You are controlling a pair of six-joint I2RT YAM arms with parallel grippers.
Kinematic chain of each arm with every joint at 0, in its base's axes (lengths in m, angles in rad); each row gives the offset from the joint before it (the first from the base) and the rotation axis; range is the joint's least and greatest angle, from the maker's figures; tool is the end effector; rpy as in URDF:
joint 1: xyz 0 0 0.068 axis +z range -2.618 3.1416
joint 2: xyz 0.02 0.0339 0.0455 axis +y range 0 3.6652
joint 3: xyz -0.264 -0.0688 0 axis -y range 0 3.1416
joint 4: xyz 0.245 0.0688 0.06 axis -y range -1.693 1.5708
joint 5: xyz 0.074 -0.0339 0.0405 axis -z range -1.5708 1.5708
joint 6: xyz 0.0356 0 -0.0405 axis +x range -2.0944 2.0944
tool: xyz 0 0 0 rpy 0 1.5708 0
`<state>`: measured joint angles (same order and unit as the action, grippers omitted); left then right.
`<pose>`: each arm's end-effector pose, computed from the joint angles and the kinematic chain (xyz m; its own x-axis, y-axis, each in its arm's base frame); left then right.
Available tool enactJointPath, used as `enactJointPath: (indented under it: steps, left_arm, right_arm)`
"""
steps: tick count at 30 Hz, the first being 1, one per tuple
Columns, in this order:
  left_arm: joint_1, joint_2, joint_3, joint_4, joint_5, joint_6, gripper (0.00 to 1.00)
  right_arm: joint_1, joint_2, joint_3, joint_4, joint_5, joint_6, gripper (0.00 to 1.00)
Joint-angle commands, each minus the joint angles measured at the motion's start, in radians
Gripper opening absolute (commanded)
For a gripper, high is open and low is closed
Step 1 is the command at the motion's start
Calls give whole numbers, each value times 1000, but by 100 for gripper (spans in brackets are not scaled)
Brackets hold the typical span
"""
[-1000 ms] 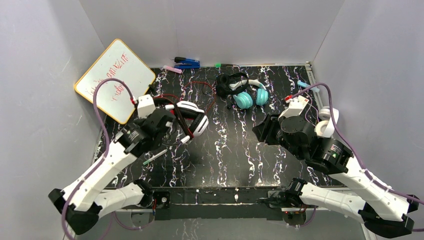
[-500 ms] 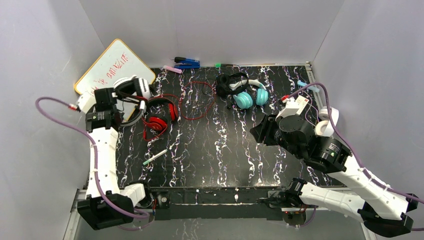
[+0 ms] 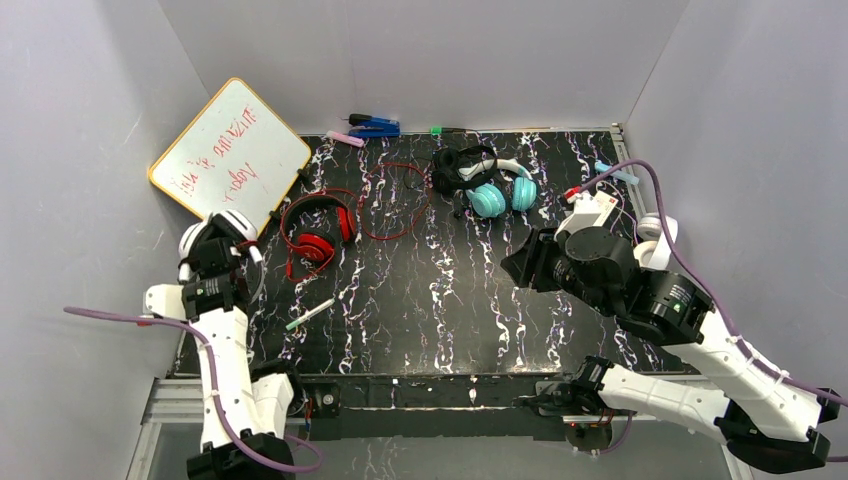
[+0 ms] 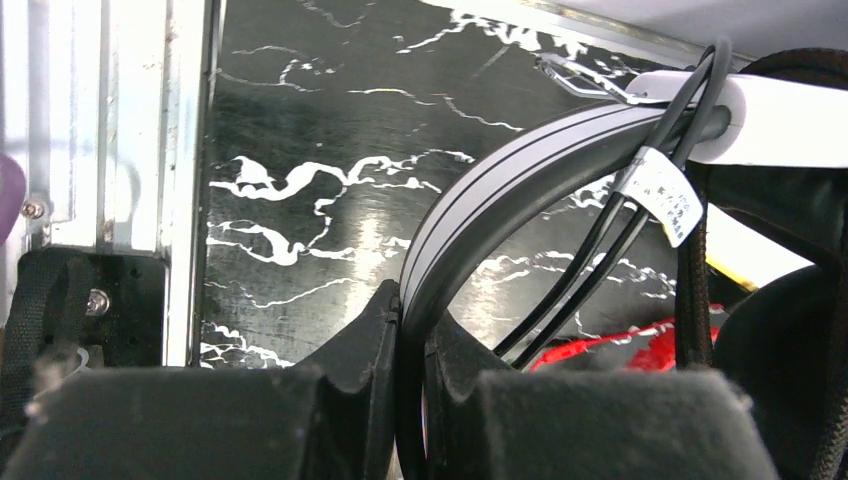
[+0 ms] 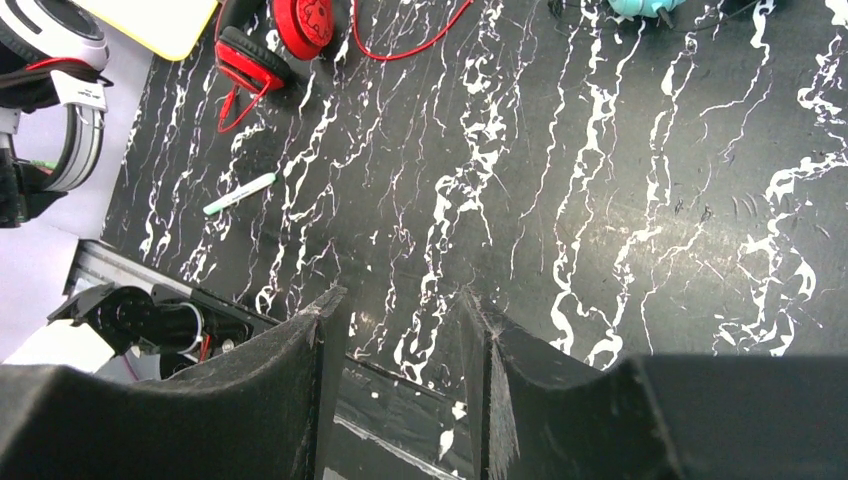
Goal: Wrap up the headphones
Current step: Place the headphones at the corner of the board, then move the headphones to the center of the board.
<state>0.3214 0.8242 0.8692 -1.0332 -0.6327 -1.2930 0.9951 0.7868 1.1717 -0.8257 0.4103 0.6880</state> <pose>0.1255 0.0640 0.2925 0.3246 -0.7093 -0.6257 -0.9164 -0.0720 -0.3937 0.0852 0.1052 0.4025 -0.5432 0.2327 -0.8067 -0.2950 0.8467 0.4428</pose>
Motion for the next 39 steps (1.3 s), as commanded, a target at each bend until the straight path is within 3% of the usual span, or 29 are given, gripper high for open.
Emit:
enactJointPath:
  steps: [1, 9, 10, 11, 13, 14, 15, 22, 25, 29, 32, 36, 39]
  left_arm:
    - [5, -50, -97, 54, -92, -168, 0]
    - [5, 43, -231, 244, -17, -95, 0]
    - [5, 57, -234, 256, -4, -92, 4]
    - [5, 70, -233, 265, 7, -85, 19]
    - [5, 93, -213, 243, 17, -92, 68]
    - [5, 98, -201, 239, 21, -76, 86]
    - [5, 99, -189, 236, 19, -60, 96]
    - [5, 90, -17, 158, 6, 108, 98]
    - [5, 104, 116, 133, 17, 255, 92]
    - [4, 186, 187, 266, 226, 502, 91]
    - [-8, 294, 214, 307, 376, 605, 87]
    - [-88, 400, 268, 334, 357, 678, 88]
    - [-162, 463, 312, 351, 309, 716, 84]
  right_arm:
    - [-2, -23, 27, -26, -21, -4, 52]
    - [-2, -46, 16, -39, -34, 24, 52]
    - [-1, -48, 15, -40, -35, 26, 53]
    - [-1, -49, 14, -39, -34, 28, 52]
    - [-1, -49, 13, -38, -34, 31, 53]
    - [-1, -50, 13, -38, -34, 31, 53]
    - [-2, -49, 11, -38, -34, 33, 53]
    - [-1, -52, 1, -34, -36, 32, 53]
    - [-1, -45, 3, -31, -42, 27, 53]
    - [-1, -45, -11, -20, -48, 27, 53]
    - [-2, -43, -30, 5, -61, 28, 54]
    - [-1, -23, -26, 20, -80, 30, 53]
    - [-2, -15, -23, 26, -79, 30, 53]
